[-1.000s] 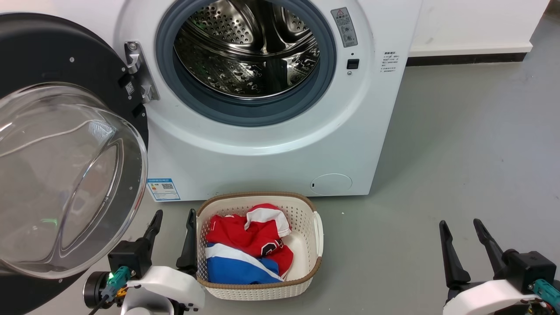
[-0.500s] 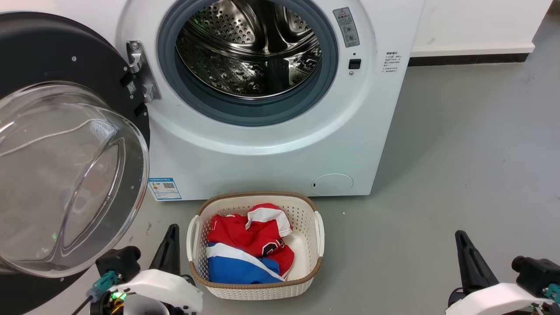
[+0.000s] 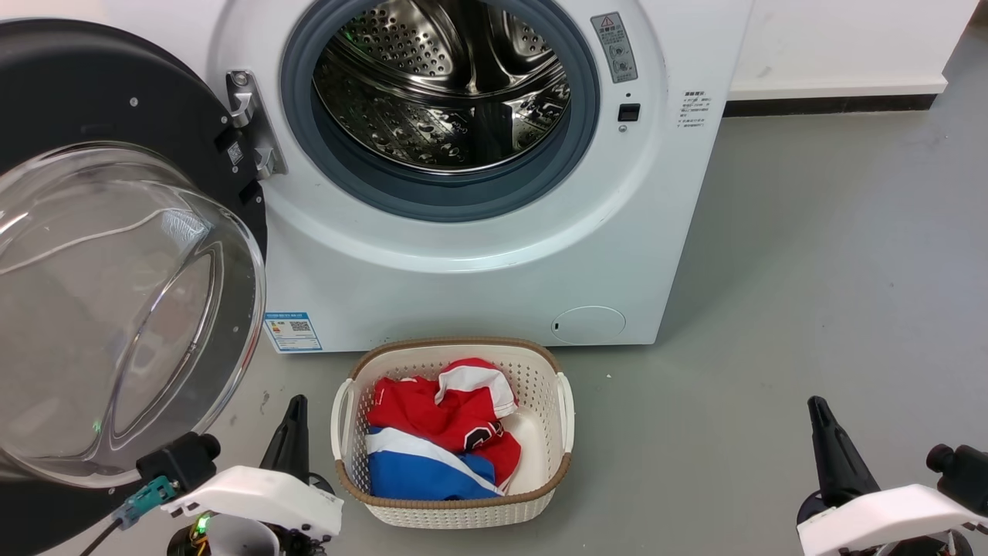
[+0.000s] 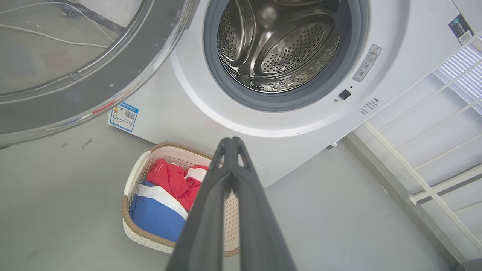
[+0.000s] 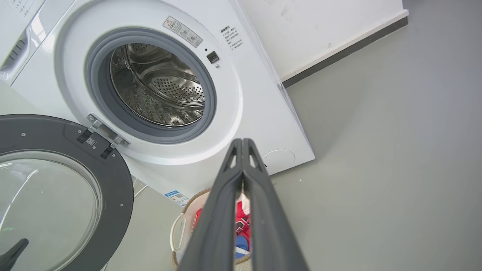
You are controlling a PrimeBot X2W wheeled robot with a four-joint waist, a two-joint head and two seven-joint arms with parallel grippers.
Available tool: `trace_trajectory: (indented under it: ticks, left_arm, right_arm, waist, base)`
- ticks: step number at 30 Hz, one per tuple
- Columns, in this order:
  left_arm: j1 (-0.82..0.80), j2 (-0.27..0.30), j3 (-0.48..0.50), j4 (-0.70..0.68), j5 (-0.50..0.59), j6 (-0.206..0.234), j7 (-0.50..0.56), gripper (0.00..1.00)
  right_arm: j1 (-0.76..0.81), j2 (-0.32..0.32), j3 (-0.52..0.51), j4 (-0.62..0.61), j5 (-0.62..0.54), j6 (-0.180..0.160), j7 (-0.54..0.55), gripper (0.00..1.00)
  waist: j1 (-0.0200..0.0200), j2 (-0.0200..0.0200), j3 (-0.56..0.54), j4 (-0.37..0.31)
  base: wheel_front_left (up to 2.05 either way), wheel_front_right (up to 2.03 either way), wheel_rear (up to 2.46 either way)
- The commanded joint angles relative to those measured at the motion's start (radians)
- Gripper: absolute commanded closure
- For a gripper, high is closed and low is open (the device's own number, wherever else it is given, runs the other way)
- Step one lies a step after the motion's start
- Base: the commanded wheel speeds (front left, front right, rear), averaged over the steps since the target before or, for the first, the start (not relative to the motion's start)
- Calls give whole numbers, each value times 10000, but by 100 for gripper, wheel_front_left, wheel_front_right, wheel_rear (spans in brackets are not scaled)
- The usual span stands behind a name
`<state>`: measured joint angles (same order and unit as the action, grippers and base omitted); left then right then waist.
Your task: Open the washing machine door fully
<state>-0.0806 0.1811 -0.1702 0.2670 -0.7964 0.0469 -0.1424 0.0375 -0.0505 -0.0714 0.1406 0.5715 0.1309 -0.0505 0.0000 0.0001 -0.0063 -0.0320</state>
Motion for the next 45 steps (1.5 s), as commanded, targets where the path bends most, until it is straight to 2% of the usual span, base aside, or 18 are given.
trace_trajectory:
  ticks: [1,20,45]
  left_arm:
    - [-247,1,163,-145,-289,-92,82,100]
    - [-282,-358,901,-181,-2421,-556,757,100]
    - [-315,-741,1687,-211,-4681,-1050,1481,100]
  right_arm:
    - [-306,-2,-34,-73,374,-1,69,100]
    - [-647,0,-143,222,3103,-1,494,100]
    - [-1002,1,-261,547,5978,-1,954,100]
  waist:
    - [0,-1,1,4]
    - [0,-1,19,65]
    - [0,-1,43,145]
  base:
    - [0,0,0]
    - [0,0,0]
    - [0,0,0]
